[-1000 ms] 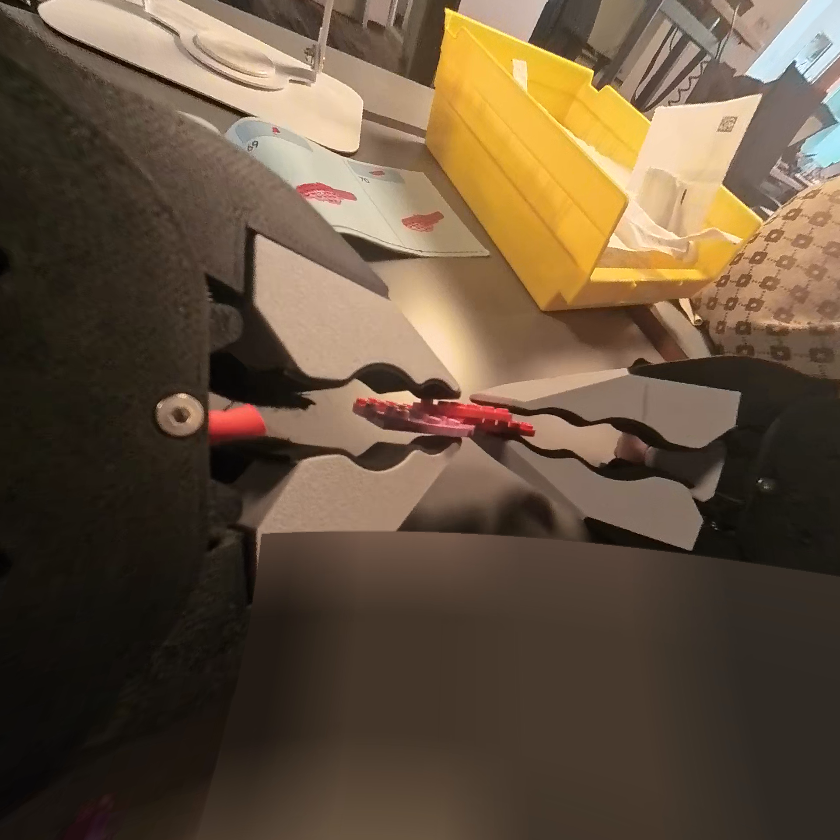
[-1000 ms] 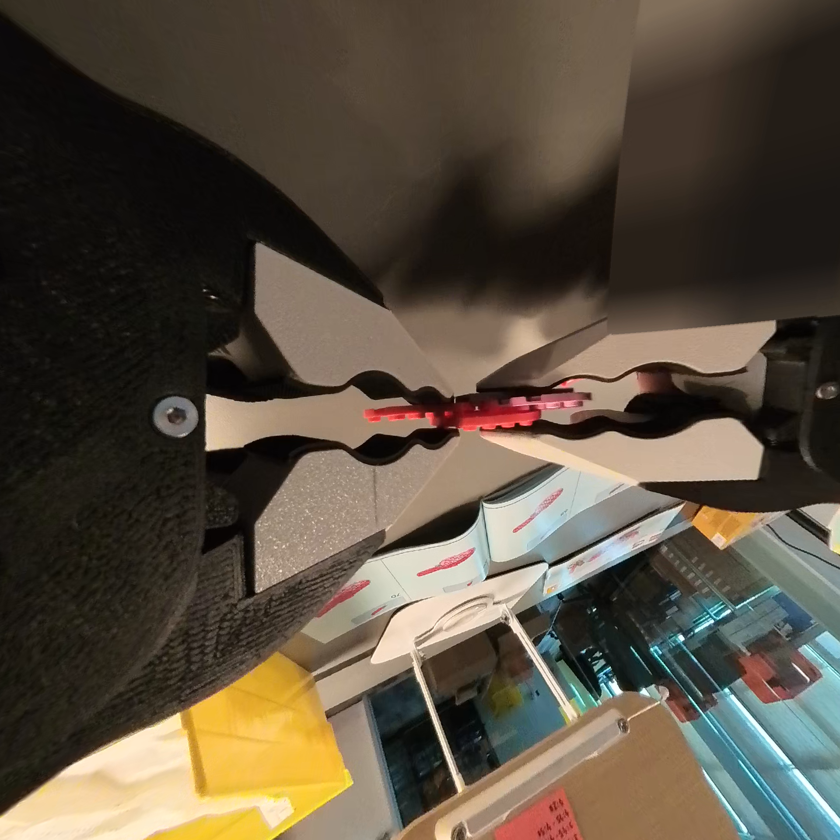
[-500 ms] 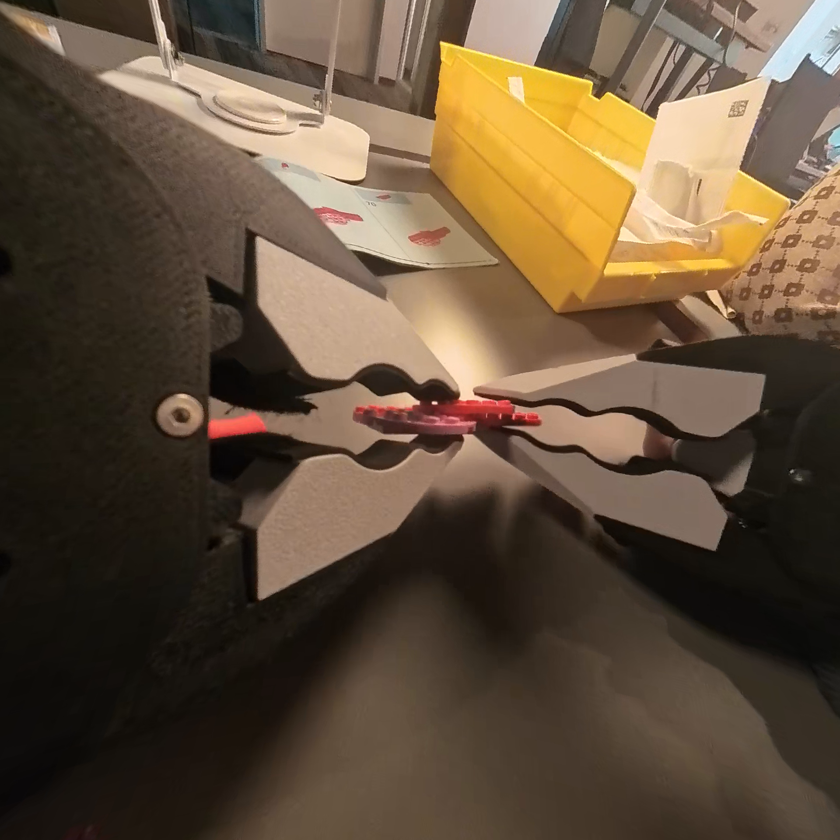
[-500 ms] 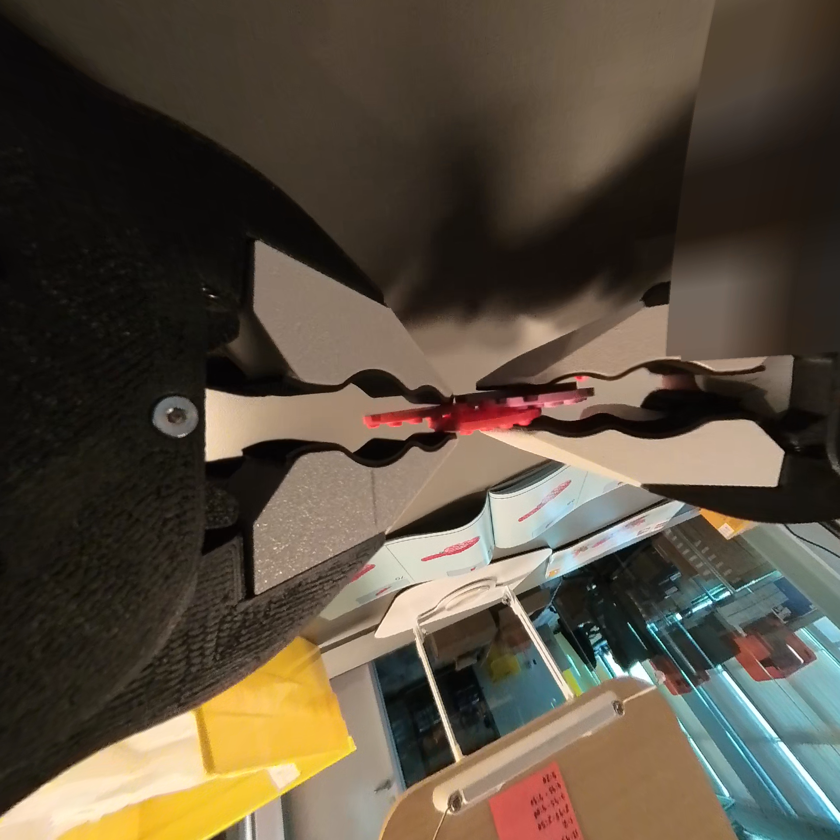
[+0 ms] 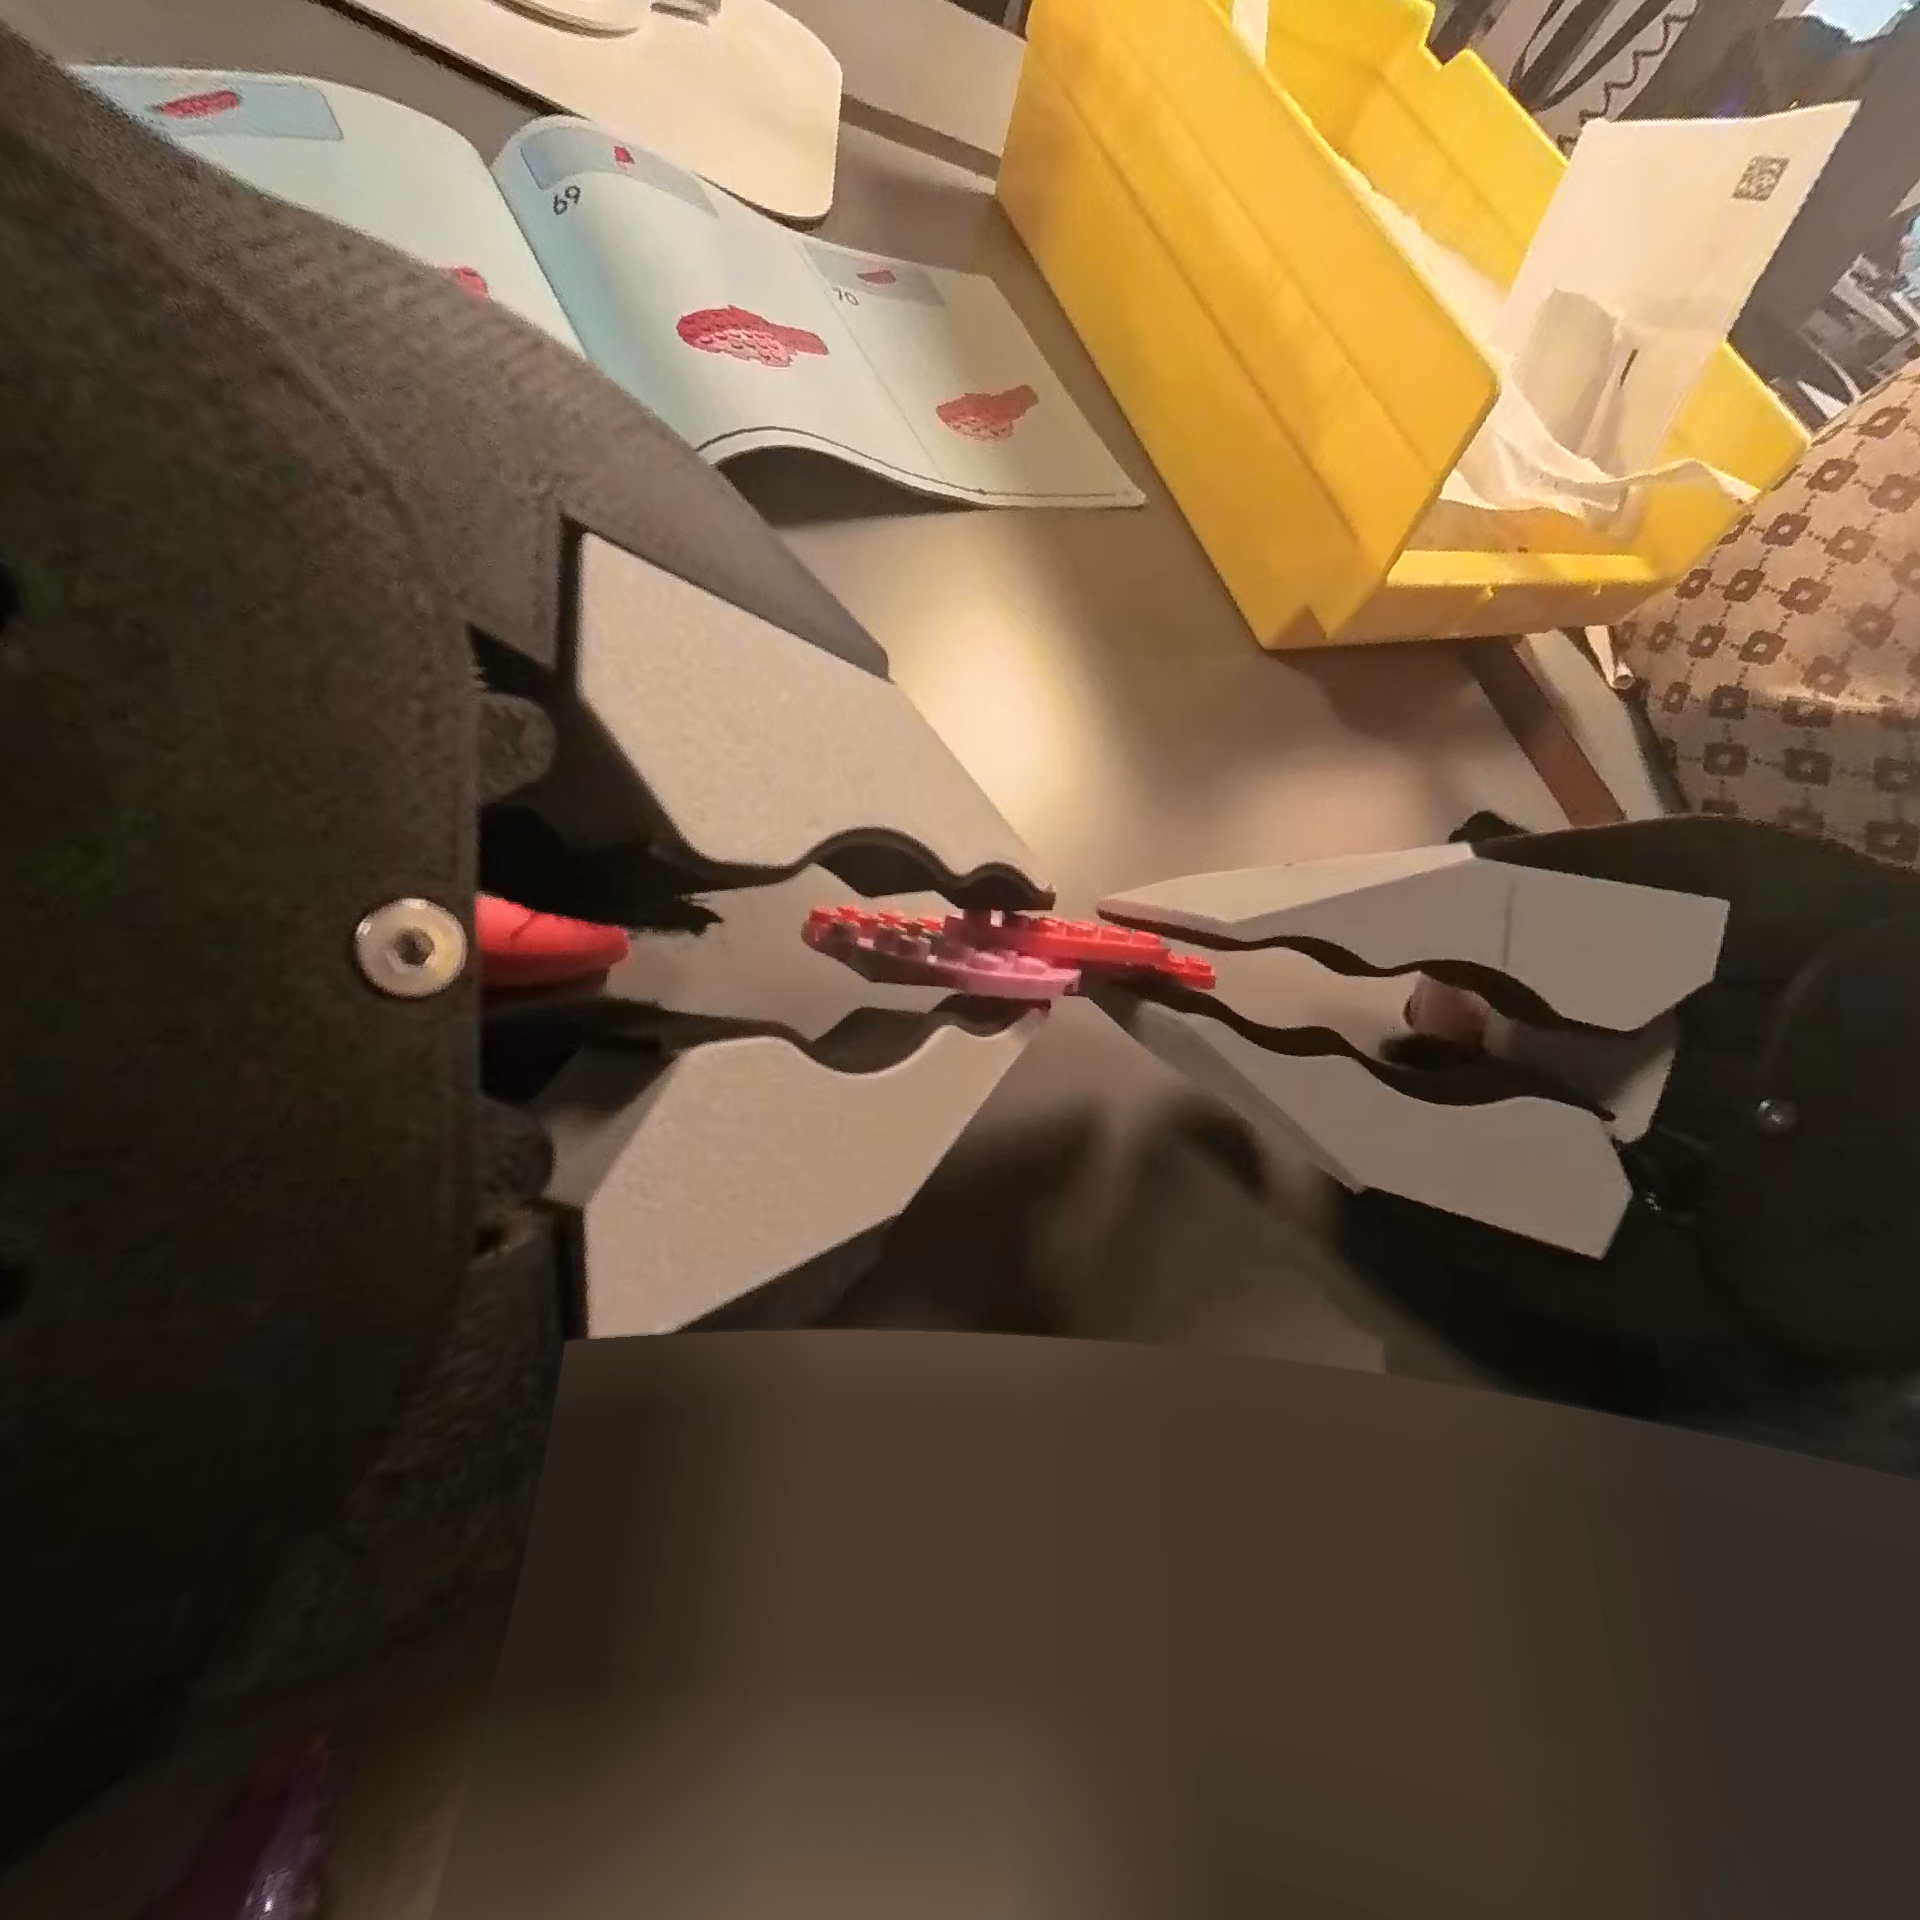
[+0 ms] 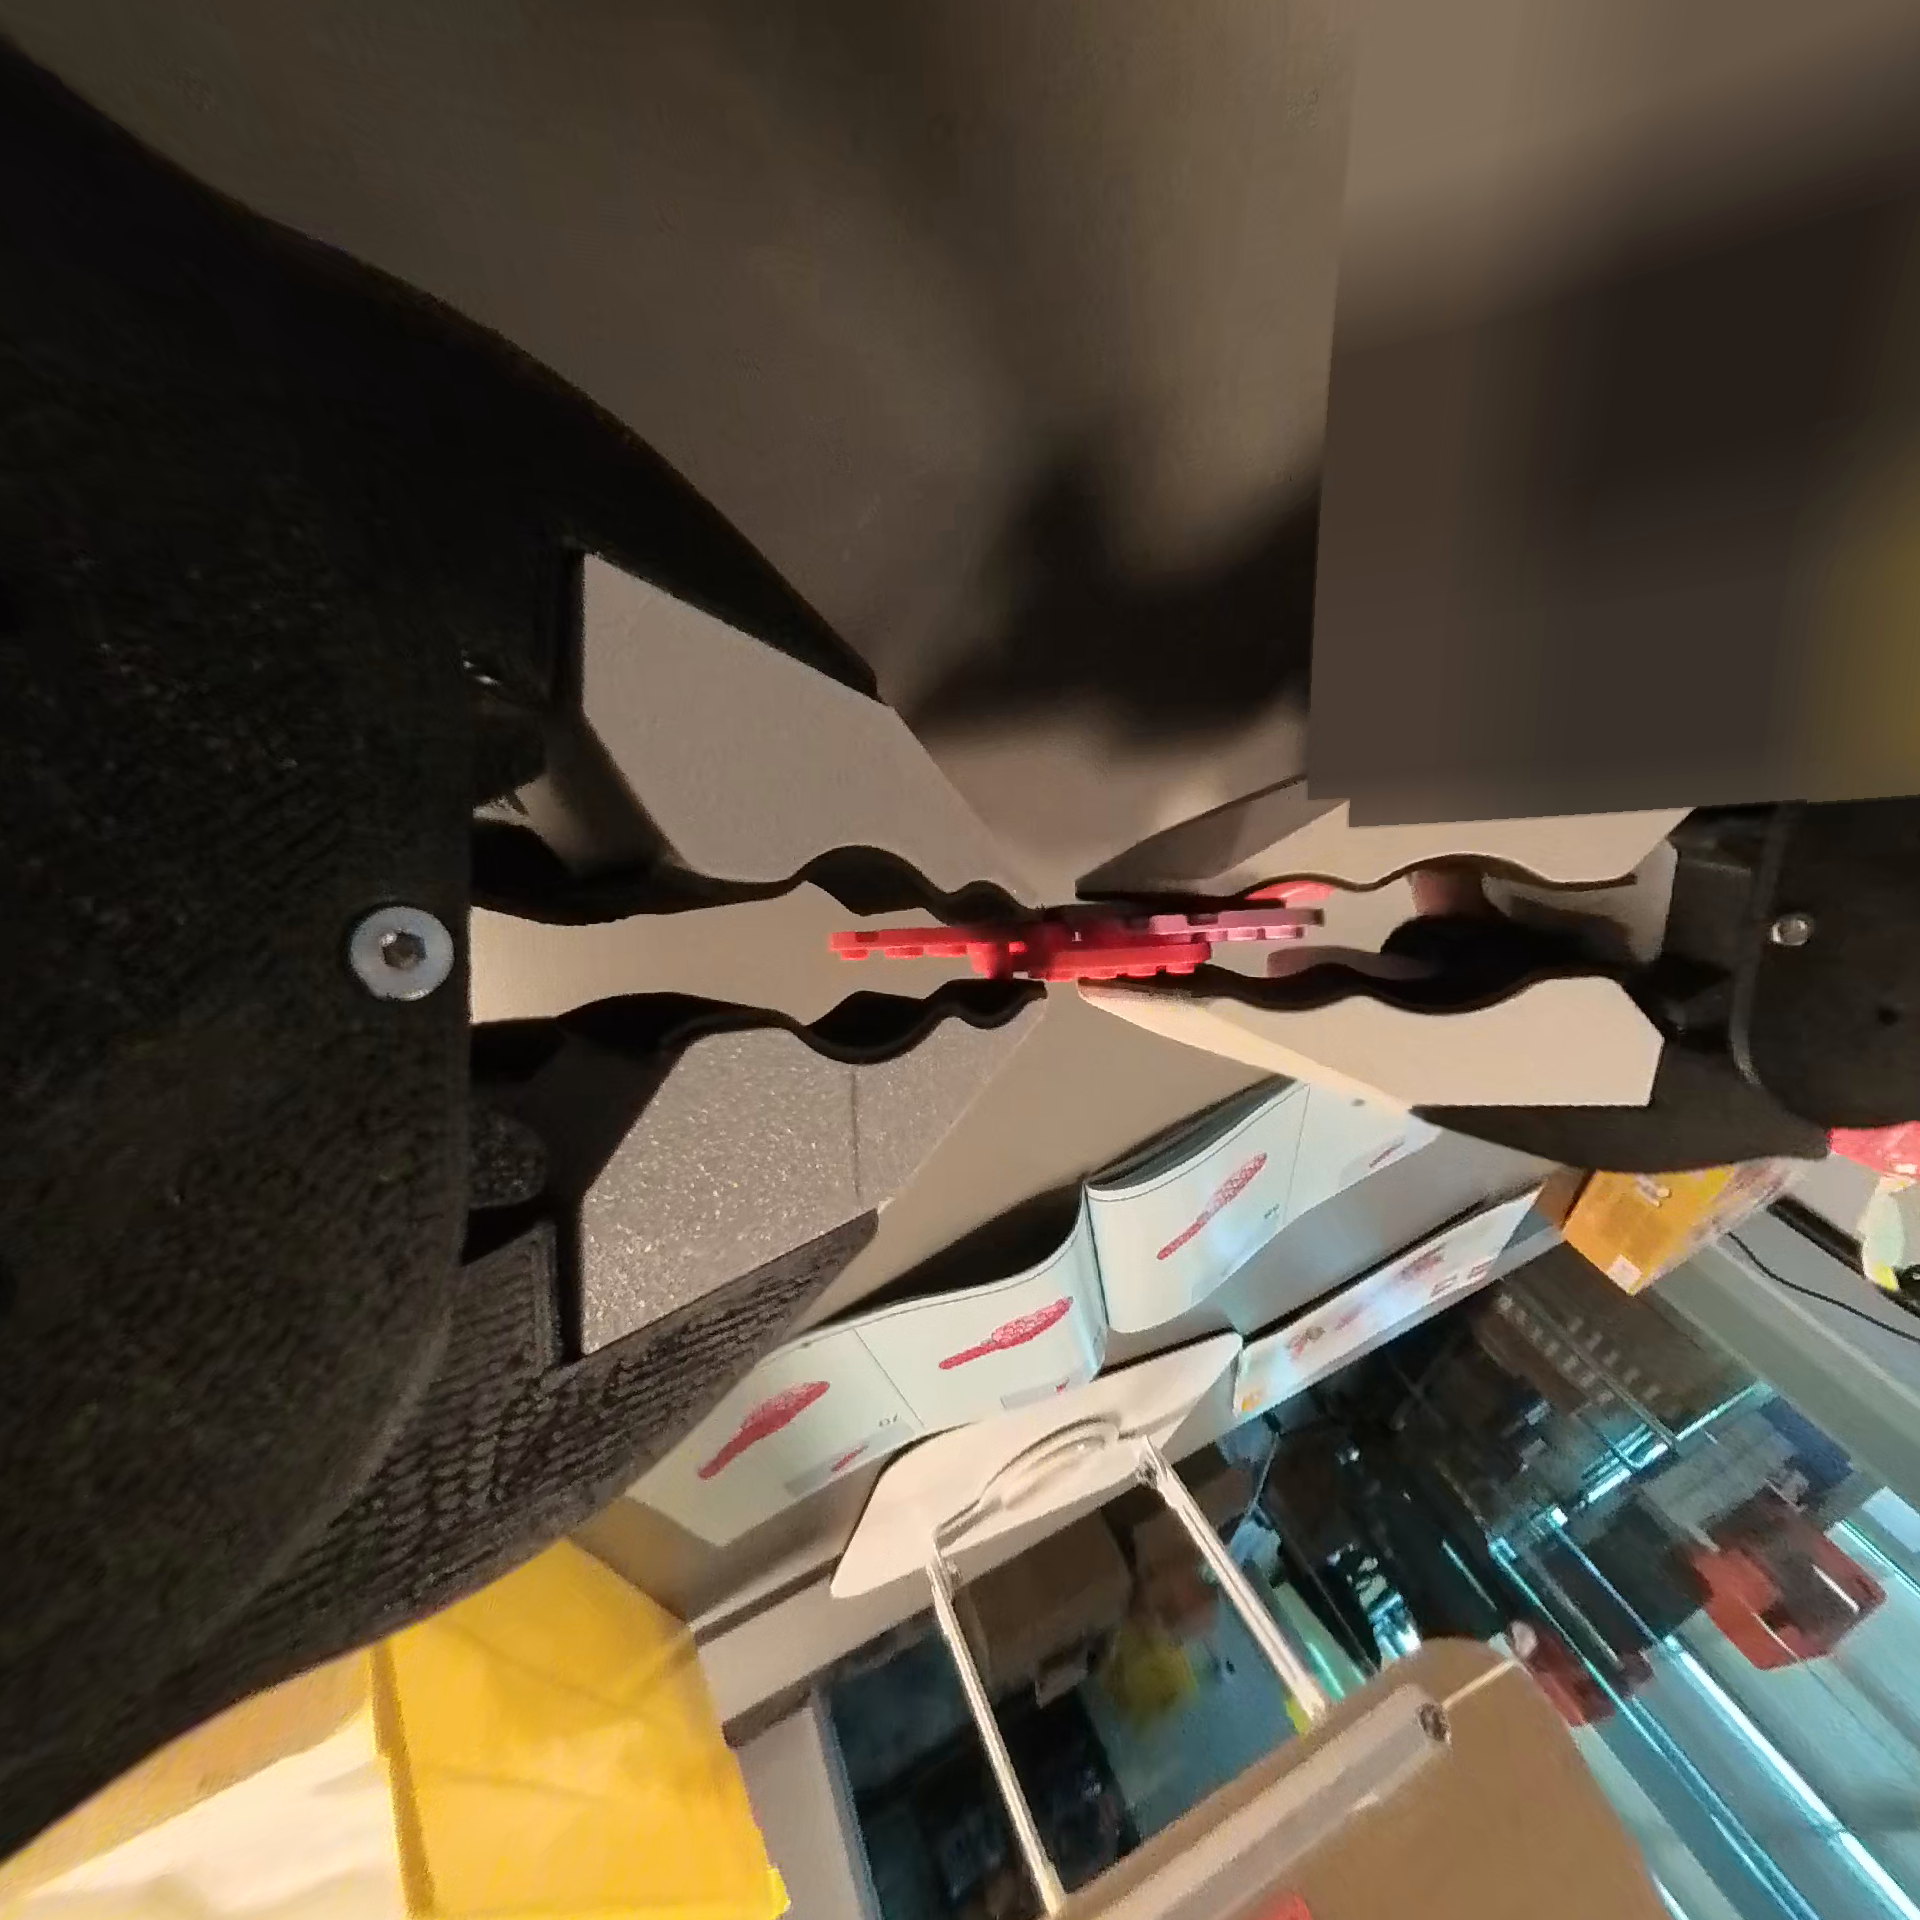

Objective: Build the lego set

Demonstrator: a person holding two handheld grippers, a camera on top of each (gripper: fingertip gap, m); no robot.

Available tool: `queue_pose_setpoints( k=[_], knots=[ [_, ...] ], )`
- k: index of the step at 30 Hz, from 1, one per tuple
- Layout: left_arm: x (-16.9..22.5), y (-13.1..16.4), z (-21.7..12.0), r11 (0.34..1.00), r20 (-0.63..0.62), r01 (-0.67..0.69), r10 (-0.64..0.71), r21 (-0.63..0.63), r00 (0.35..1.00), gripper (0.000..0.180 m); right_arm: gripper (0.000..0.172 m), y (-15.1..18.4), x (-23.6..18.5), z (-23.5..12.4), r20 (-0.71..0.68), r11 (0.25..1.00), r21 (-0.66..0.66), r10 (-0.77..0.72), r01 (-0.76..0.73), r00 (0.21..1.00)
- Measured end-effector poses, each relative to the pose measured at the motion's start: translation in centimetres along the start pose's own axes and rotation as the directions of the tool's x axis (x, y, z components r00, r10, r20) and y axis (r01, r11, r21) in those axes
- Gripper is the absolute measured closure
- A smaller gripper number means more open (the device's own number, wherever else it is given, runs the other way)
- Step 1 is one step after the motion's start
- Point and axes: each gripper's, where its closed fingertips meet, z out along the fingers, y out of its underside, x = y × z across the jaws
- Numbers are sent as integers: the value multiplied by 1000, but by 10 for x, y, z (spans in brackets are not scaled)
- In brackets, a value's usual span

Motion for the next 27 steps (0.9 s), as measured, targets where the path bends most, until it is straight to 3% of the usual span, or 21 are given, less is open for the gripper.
queue_pose_setpoints(
  k=[5, 18, 23, 25, 26, 27],
  knots=[
    [-3, -6, 1, 999, 45, -36, 35, 19, 998, 166, 164, -1, 1, -2, 25, 998, 18, 58, -58, 998],
    [-2, 1, 4, 998, 31, -37, 39, -57, 999, 168, 165, 4, 2, 3, -5, 1000, -21, 22, -22, 1000],
    [-12, 1, 2, 994, 108, -82, 89, -66, 990, 169, 164, 3, 13, 5, -148, 980, -74, -193, 184, 970],
    [-15, 0, 2, 997, 136, -39, 47, -63, 990, 166, 165, 2, 17, 3, -199, 956, -103, -289, 273, 936],
    [-18, -3, 1, 999, 152, -1, 8, -47, 988, 160, 165, -1, 22, 1, -245, 937, -123, -347, 326, 905],
    [-20, -5, -2, 999, 160, 26, -20, -38, 987, 136, 165, -3, 25, -1, -282, 913, -143, -407, 382, 869]
  ],
)
